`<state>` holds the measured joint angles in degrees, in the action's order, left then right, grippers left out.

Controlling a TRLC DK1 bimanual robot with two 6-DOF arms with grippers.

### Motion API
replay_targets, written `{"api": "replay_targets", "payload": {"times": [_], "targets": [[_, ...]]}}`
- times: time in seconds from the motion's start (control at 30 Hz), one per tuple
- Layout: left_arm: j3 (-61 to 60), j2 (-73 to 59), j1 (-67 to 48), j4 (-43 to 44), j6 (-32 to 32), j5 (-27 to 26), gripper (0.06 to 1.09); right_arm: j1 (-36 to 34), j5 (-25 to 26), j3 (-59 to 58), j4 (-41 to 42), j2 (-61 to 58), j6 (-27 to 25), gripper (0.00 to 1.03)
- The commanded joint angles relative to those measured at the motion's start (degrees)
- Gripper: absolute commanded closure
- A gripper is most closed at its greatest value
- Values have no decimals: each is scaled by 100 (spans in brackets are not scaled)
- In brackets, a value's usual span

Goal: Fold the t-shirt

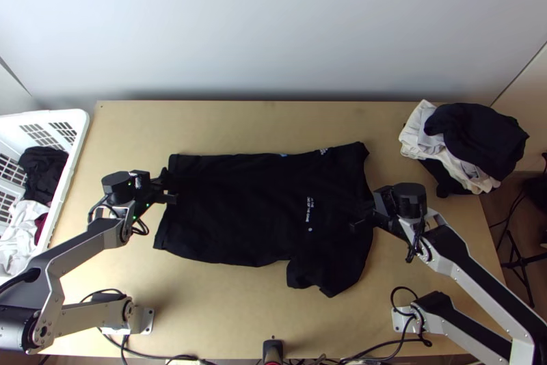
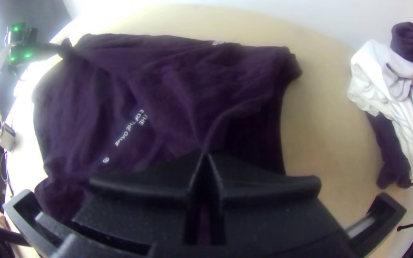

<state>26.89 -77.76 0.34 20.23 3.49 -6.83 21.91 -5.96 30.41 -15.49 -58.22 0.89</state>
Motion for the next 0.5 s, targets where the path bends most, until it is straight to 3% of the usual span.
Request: {"api": "replay_targets", "payload": {"times": [0.0, 0.07, 0.13, 0.2, 0.23, 0.3, 0.47], "targets": [[53, 147, -25, -388, -32, -108, 105, 103, -37, 61, -25, -173, 26, 99], [167, 279, 1, -836, -32, -266, 103, 68, -37, 114, -16, -173, 43, 76], [281, 498, 63, -1346, -50, -433, 92, 15, -28, 237, -121, -173, 43, 53], [431, 797, 168, -1926, -76, -609, 79, -64, -37, 421, -297, -173, 61, 24], [510, 929, 203, -2225, -76, -714, 67, -82, -28, 536, -420, -173, 70, 14], [703, 1184, 221, -2884, -76, -785, 51, -99, -28, 764, -587, -173, 70, 6], [976, 1861, 239, -4018, -15, -996, 36, -126, 42, 1292, -930, -173, 78, 4]]}}
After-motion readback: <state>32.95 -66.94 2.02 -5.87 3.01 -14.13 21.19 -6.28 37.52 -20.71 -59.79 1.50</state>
